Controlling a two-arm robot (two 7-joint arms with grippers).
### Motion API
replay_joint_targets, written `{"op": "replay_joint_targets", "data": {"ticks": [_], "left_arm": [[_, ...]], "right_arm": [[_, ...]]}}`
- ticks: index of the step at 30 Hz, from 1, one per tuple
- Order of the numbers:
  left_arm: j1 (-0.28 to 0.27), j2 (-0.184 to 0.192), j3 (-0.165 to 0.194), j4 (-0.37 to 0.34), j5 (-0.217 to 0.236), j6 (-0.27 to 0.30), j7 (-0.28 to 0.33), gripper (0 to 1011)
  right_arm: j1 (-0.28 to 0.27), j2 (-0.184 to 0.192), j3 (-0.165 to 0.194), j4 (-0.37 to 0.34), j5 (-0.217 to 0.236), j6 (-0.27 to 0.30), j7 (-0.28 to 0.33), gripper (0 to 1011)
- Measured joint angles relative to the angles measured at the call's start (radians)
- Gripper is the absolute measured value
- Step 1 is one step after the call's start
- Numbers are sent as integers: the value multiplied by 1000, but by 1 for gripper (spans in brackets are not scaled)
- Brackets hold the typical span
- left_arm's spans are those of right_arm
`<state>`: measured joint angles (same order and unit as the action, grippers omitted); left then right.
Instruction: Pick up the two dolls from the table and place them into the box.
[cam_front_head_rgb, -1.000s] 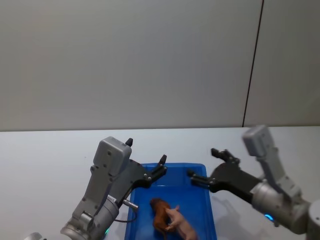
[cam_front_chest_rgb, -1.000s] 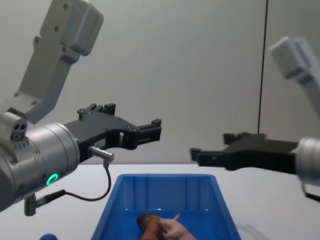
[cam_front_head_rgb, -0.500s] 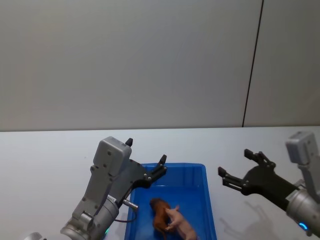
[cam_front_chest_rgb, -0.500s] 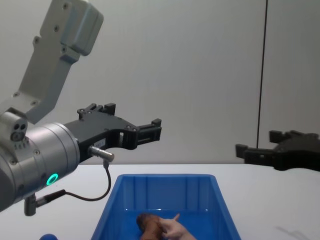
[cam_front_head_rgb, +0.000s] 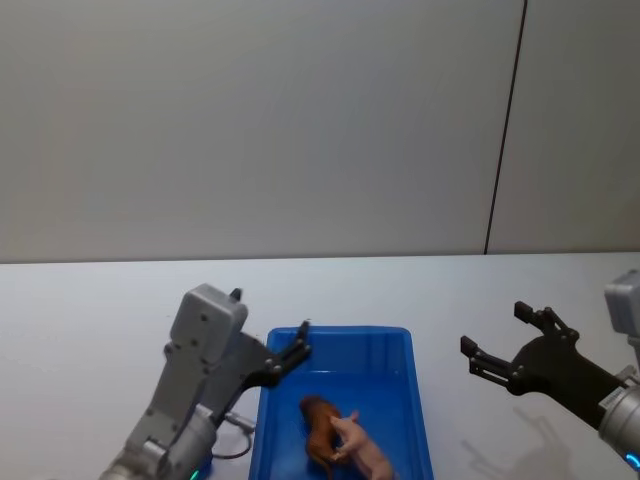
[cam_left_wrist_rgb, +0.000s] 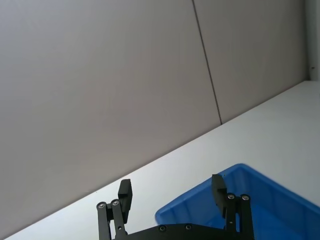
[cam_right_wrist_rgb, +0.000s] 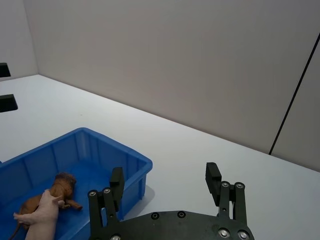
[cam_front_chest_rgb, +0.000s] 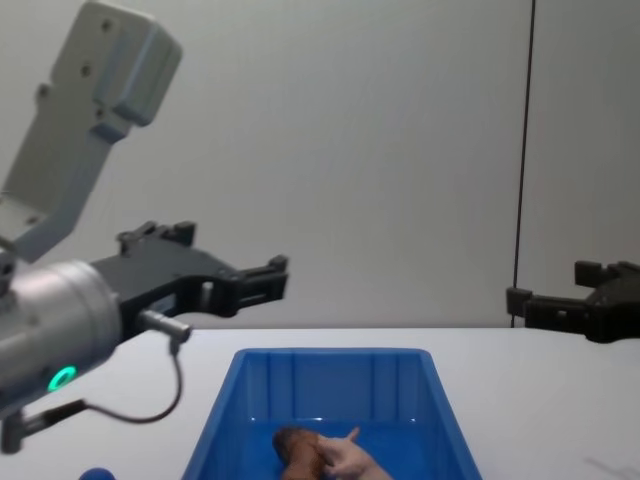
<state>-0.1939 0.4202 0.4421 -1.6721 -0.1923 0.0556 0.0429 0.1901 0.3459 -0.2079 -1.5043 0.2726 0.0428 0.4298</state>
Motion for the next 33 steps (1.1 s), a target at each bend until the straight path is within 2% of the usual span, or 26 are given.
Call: {"op": "replay_joint_targets", "data": {"ticks": [6,15,26,33], "left_arm": [[46,39,-11,-38,-14,33,53,1001],[132,105,-30,-76,-58,75,131,1001],[185,136,-39,-57,-95,87,150,1001],[196,137,-42,-18,-114,82,128,1001]], "right_arm": [[-7,6,4,-6,6,-2,-2,1001],[-14,13,8,-11,11,-4,-4,1001],[-17,16,10,-14,14,-5,-5,1001],[-18,17,11,-14,15,-5,-6,1001]]}}
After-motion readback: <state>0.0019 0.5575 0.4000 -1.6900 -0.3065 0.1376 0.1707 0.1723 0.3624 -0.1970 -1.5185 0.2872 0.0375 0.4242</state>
